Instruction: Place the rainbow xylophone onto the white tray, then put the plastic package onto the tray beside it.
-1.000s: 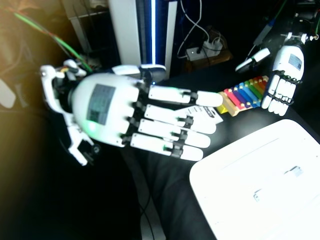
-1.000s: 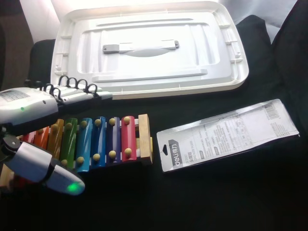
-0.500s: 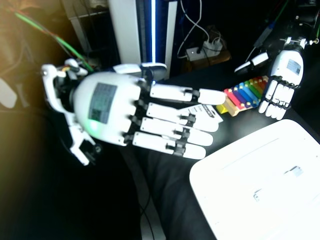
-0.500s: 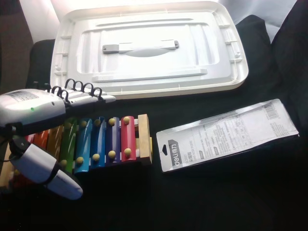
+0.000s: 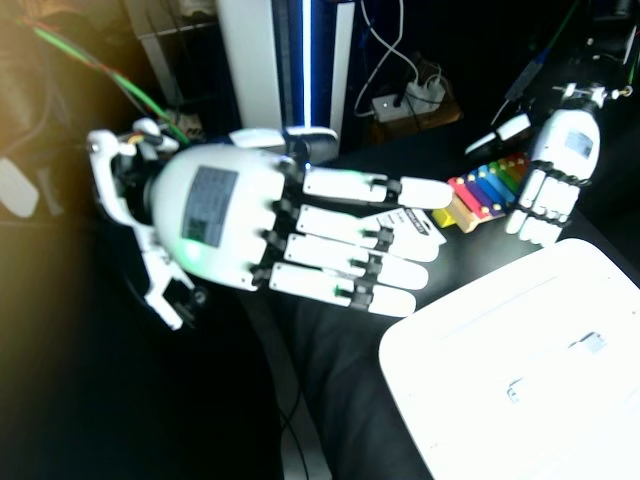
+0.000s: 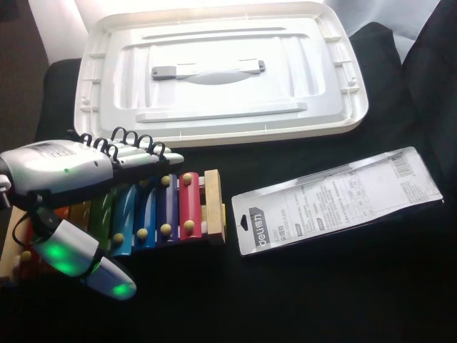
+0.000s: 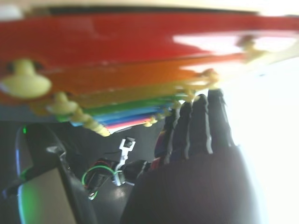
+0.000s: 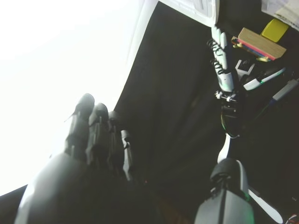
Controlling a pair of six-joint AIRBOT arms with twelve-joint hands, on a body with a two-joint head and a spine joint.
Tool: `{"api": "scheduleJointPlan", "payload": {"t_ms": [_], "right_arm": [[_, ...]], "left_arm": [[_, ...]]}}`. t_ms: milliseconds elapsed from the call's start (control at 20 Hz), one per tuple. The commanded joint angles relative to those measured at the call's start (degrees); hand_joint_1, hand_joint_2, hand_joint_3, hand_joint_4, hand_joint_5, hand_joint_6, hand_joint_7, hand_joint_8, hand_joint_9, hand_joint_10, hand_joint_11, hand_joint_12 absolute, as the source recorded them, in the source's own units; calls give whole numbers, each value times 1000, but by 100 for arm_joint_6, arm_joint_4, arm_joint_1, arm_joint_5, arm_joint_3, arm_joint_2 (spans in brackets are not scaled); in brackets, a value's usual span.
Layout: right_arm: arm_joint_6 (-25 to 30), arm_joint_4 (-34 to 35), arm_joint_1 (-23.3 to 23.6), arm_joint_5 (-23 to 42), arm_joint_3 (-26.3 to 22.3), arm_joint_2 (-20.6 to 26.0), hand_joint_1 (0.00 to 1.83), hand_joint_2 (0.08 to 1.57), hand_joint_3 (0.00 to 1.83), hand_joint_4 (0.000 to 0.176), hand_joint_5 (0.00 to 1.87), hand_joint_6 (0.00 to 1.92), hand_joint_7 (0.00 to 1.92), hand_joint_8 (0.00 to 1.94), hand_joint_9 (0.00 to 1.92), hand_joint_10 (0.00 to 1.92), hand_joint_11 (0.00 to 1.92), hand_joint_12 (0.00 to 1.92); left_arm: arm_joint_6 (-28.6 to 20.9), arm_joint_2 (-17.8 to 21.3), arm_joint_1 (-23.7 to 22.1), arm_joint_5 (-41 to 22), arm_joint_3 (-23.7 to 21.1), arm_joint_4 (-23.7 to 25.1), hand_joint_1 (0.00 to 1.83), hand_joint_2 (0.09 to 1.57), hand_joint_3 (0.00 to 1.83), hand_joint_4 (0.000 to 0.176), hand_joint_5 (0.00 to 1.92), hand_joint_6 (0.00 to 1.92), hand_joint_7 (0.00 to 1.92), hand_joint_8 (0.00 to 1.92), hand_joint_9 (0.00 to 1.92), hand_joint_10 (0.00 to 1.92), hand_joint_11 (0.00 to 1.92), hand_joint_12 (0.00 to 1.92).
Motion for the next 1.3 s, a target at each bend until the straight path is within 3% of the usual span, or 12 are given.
{"api": "scheduleJointPlan", "payload": {"t_ms": [0,100,150,350,550,600,650,750,800,900,1200,1250], "right_arm": [[62,295,93,621,10,-5,557,792,1,110,67,0,186,1,160,1,0,316],[66,283,93,621,10,-4,564,791,0,103,63,0,190,2,164,2,0,315],[70,274,93,622,9,-4,571,783,0,100,58,0,192,2,165,2,0,319],[71,269,93,622,6,-5,575,781,0,98,55,0,191,0,165,1,1,332],[71,267,93,622,5,-5,579,786,0,95,56,2,198,2,176,5,0,344],[71,267,93,622,5,-5,574,782,0,101,58,3,197,2,178,5,0,348],[71,267,93,622,6,-6,588,780,0,99,59,3,193,0,176,4,0,350],[71,267,93,622,6,-7,590,787,1,92,50,0,180,0,160,0,0,360],[71,267,93,622,6,-7,592,789,2,94,53,1,180,0,161,1,0,363],[70,267,93,622,6,-12,594,798,2,98,52,1,184,1,163,1,0,344],[70,266,93,622,9,-28,671,787,1,97,62,1,191,2,162,3,4,229],[70,266,93,622,9,-28,675,784,0,98,72,4,201,5,171,6,12,236]], "left_arm": [[-38,-32,-68,-458,57,-134,629,691,7,6,0,0,0,0,0,0,0,0],[-128,-84,-66,-423,101,-60,701,705,10,20,0,0,0,0,0,0,0,0],[-265,-151,-67,-405,160,35,737,700,5,11,0,0,0,0,0,0,0,0],[-269,-177,-66,-397,179,39,998,777,25,29,0,0,0,0,0,0,45,20],[-269,-187,-62,-398,191,41,1109,929,1,27,12,0,89,1,142,7,211,158],[-270,-194,-62,-405,196,41,1098,964,0,29,23,2,115,6,165,8,186,294],[-270,-196,-62,-412,198,41,1121,997,0,5,94,10,208,13,248,5,146,532],[-272,-196,-61,-436,198,41,1073,1080,0,9,169,1,274,0,301,2,17,870],[-273,-195,-61,-454,200,38,1056,1096,1,21,188,4,285,2,308,3,3,895],[-278,-195,-61,-494,206,19,1039,1106,1,0,242,12,329,7,356,12,0,973],[-278,-203,-83,-572,273,-90,1049,1081,0,0,468,48,512,22,578,42,159,986],[-278,-208,-101,-571,283,-90,1079,1086,3,0,471,291,598,41,679,87,296,918]]}}
